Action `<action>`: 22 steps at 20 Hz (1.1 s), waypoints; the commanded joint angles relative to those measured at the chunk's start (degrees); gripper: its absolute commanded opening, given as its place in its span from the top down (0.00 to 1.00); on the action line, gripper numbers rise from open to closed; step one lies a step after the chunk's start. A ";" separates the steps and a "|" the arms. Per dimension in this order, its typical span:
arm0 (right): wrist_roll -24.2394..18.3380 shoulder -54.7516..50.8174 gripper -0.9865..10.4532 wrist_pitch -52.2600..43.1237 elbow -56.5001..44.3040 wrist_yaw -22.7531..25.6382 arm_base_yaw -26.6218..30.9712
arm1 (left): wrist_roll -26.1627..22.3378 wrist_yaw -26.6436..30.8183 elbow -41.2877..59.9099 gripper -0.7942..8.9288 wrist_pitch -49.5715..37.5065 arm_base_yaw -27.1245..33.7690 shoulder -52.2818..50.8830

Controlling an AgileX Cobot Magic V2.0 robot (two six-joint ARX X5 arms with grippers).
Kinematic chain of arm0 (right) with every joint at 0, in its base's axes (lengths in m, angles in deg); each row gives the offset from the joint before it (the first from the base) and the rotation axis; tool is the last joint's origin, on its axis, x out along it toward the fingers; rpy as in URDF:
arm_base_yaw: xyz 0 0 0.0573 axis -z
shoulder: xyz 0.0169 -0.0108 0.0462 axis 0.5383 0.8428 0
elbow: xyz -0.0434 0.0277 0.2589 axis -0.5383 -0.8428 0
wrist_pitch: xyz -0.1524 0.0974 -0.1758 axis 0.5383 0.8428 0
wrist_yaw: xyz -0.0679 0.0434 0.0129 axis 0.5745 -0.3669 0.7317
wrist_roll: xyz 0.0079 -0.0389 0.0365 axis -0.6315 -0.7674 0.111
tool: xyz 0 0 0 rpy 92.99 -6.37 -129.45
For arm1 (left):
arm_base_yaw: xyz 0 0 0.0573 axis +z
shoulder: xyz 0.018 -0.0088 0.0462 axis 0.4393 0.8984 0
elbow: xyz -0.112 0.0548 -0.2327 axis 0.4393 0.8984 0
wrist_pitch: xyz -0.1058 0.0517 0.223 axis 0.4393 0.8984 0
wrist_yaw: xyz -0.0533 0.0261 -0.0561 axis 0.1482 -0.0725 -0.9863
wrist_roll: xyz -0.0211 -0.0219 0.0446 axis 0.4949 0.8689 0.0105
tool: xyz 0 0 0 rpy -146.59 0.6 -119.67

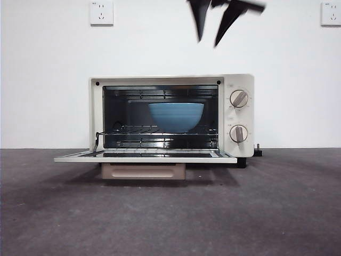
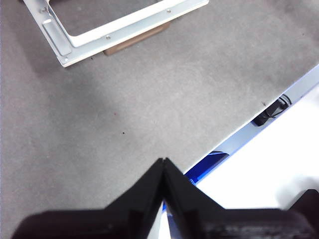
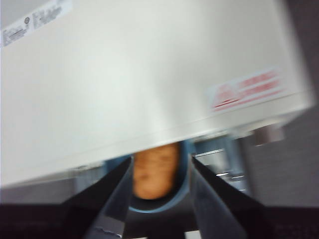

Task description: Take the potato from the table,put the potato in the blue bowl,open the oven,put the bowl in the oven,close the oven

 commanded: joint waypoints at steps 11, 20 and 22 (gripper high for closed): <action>-41.97 -11.93 0.92 1.27 6.19 9.81 -5.16 | -1.16 3.19 0.11 0.92 -8.74 2.14 10.73; -46.45 -28.61 0.92 1.25 -18.43 11.96 7.41 | -5.40 -17.97 10.73 0.93 -23.04 27.50 16.94; -47.84 -33.83 0.92 -1.64 -25.64 8.00 11.80 | -4.44 -25.11 14.82 0.93 -27.63 33.38 20.65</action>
